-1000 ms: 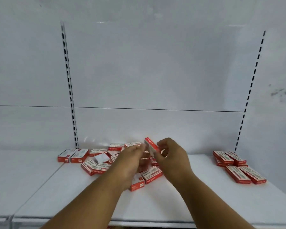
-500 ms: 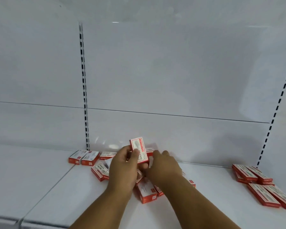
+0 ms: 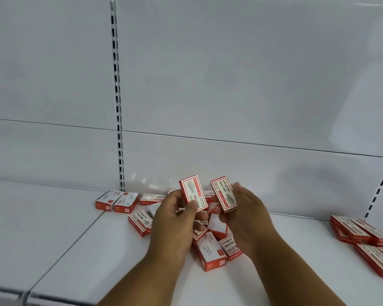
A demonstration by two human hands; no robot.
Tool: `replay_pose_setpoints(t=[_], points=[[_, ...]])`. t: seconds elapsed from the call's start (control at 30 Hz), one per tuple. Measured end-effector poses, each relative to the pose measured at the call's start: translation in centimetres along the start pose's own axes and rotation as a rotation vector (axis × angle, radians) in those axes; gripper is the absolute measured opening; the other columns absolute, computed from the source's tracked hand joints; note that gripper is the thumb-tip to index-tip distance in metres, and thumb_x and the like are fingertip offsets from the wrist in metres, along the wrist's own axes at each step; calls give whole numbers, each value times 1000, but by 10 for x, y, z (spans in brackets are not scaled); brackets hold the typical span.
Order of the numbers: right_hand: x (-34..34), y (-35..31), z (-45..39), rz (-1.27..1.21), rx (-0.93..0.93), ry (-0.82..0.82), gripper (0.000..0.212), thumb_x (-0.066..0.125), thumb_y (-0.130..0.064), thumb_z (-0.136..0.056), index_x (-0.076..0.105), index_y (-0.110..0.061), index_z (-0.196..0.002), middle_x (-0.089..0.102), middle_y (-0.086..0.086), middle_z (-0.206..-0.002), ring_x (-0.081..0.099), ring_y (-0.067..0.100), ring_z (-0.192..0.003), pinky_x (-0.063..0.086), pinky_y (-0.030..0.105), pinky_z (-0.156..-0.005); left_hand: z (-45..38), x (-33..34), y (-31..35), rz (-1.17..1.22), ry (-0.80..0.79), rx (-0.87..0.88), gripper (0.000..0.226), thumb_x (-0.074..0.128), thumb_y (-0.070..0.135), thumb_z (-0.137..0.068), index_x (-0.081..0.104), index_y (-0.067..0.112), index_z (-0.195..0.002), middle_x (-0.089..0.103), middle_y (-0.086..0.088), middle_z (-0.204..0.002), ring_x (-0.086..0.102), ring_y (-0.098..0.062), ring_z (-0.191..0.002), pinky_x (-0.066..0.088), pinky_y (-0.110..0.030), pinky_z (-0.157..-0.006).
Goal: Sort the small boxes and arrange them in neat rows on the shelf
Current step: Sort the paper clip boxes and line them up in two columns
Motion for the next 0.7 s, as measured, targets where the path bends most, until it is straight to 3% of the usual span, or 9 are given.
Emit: replay_pose_setpoints(t=[0.13,0.23,0.4,0.53,0.7], points=[[9,4,-2,-4,17,-104,18,51,-16,-100,64,-9,-111,75,10,-97,73,23,-83,54,34,-77,1,1,2,-20,0,24,22,61,29,-95,63,35,-115,75,13,-92,74,-11,-74,63,-41,-70],[8,-2,-3,-7,-2,-104,18,52,-11,-99,66,-7,-110,75,11,-99,73,28,-91,56,41,-87,1,2,7,-99,0,68,19,60,31,-95,61,35,-114,73,15,-96,73,-7,-75,62,-29,-64],[4,-15,12,43,-30,-59,18,54,-13,-98,67,-9,-110,77,7,-96,75,27,-85,59,34,-66,12,0,18,-202,-23,121,22,60,35,-95,57,40,-117,67,22,-103,68,-1,-85,54,-12,-59],[-15,-37,24,95,-111,-8,26,61,-9,-94,58,-19,-118,75,6,-100,75,27,-84,61,44,-73,20,11,30,-220,-47,121,20,61,33,-95,59,38,-114,68,19,-105,68,-2,-88,57,-17,-64],[-91,-69,42,257,-245,126,38,65,-3,-90,54,-26,-117,73,8,-96,74,24,-79,60,39,-71,40,70,46,-298,-181,175,16,65,25,-94,61,36,-105,69,20,-96,67,3,-81,51,-9,-57]])
Point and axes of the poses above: each hand's wrist, its own z-axis away from the middle knuckle, its own x-axis out of the palm, y = z × x, the point moved 9 cm from there along -z, towards the middle knuckle
